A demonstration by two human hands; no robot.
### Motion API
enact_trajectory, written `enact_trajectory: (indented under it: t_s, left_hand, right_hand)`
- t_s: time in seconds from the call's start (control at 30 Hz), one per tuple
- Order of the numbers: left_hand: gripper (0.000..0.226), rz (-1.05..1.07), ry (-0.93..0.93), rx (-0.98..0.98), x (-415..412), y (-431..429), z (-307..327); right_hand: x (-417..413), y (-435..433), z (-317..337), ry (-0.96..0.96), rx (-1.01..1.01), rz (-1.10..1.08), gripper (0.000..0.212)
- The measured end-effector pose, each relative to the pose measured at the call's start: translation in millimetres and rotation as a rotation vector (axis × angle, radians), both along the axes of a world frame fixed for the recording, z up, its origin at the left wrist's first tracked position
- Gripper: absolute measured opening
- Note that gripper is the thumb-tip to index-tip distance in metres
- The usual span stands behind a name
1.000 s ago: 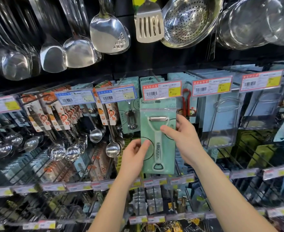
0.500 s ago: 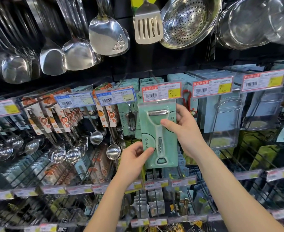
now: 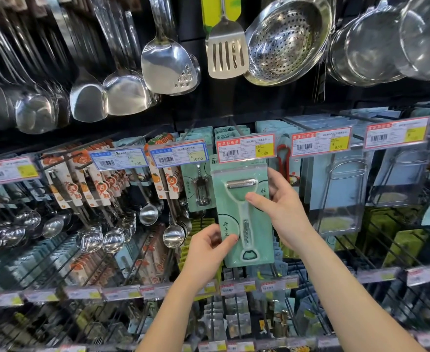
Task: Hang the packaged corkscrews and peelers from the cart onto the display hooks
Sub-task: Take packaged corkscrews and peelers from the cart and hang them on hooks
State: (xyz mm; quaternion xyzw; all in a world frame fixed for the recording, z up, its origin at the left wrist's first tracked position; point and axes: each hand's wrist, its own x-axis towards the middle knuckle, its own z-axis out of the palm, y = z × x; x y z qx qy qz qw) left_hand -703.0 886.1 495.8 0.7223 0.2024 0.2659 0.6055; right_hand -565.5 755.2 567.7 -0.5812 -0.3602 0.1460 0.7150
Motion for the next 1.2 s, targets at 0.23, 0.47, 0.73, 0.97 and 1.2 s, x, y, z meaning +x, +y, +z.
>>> enact_trajectory:
  t_s: [0.23,0.47,0.73,0.97,1.2]
  left_hand:
    - [0.016,0.016,-0.018,-0.003,-2.4,-0.9,-3.9]
    - [0.014,0.002,-0.033,0.016,1.4,-5.8,1.2]
    - [0.013,0.036,-0.02,0.0,10.0,-5.4,2.1]
    - [0.016,0.221,0.094,0.015,41.4,20.3,3.3]
    - [0.044,0.36,0.355,0.232,81.7,35.1,14.7]
  right_hand:
    - [-1.5,-1.3,0.0,0.001,0.001,0.027,0.053]
    - [3.8,-7.2,3.7,0.045,0.031,0.004,0.053]
    - [15.5,9.8,6.4,-0.033,-0.119,-0.072,0.075]
    - [35.3,37.6,16.4,0.019,-0.294,-0.183,0.078]
    - [53.8,61.7,18.7,-0.18,-0.483,-0.244,0.076]
